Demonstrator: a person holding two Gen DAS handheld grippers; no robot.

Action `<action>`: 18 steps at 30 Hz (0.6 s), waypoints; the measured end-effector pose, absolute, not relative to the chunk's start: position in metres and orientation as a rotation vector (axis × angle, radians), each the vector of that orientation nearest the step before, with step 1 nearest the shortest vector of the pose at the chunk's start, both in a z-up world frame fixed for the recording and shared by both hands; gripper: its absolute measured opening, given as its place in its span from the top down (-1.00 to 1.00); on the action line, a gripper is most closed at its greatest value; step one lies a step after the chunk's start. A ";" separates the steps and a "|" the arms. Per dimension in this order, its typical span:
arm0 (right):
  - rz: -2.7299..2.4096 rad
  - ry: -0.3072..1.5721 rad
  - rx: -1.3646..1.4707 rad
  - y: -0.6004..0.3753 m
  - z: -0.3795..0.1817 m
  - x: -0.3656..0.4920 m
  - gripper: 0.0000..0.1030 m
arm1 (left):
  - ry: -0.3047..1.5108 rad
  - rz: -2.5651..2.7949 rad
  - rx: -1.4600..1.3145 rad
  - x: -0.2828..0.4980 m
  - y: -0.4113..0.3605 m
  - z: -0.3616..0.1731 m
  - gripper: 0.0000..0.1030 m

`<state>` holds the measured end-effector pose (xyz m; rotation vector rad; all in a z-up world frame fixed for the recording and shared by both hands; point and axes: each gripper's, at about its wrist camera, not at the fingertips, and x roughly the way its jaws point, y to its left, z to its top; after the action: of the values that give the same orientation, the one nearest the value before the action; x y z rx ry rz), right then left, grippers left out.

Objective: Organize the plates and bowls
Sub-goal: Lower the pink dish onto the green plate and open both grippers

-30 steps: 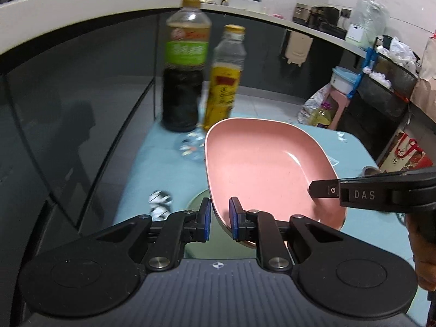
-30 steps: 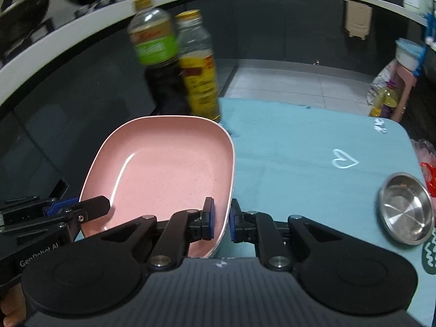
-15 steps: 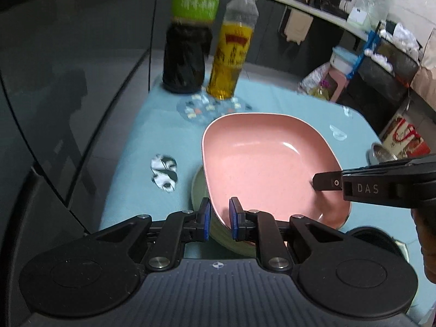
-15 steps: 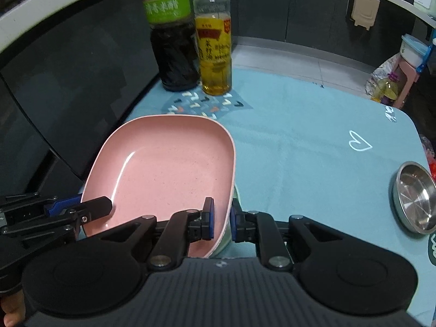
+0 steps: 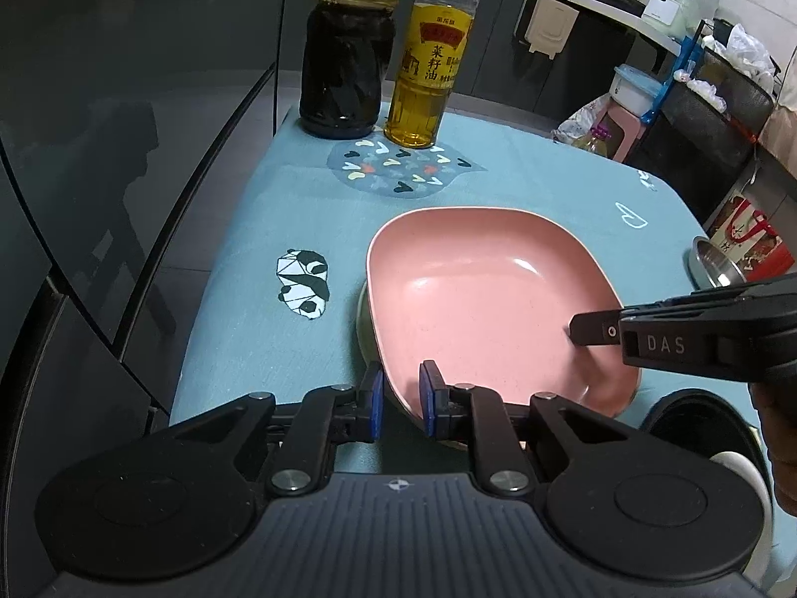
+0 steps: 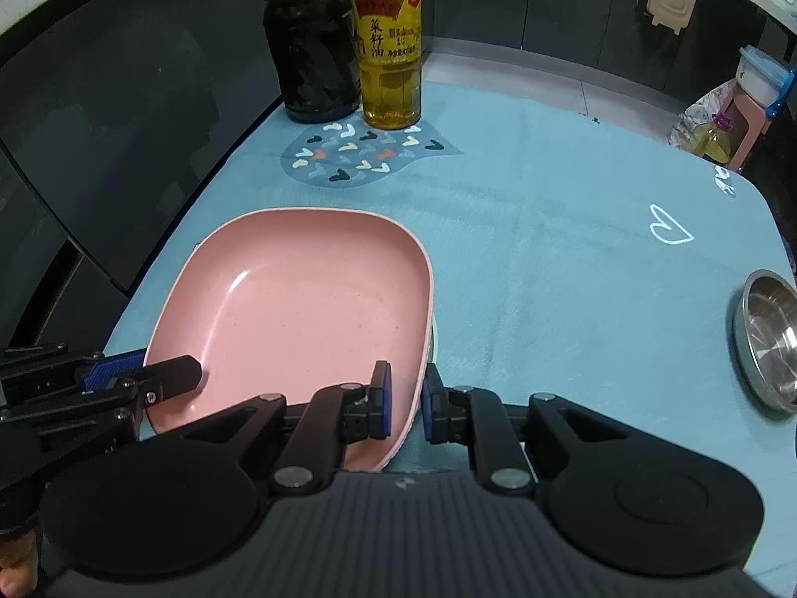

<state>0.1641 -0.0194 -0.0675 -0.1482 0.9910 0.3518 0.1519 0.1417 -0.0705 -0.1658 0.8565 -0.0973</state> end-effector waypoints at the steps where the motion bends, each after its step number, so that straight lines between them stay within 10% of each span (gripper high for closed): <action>1: 0.347 0.981 -0.156 -0.018 -0.069 0.163 0.79 | 0.853 -0.088 -0.158 0.152 0.141 -0.072 0.72; 18: 0.341 0.906 -0.131 -0.044 -0.050 0.155 0.76 | 0.753 -0.048 -0.136 0.138 0.141 -0.046 0.66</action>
<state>0.1546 -0.0435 -0.0498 -0.1312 0.9059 0.3406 0.1377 0.1409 -0.0457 -0.1358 0.7531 -0.0483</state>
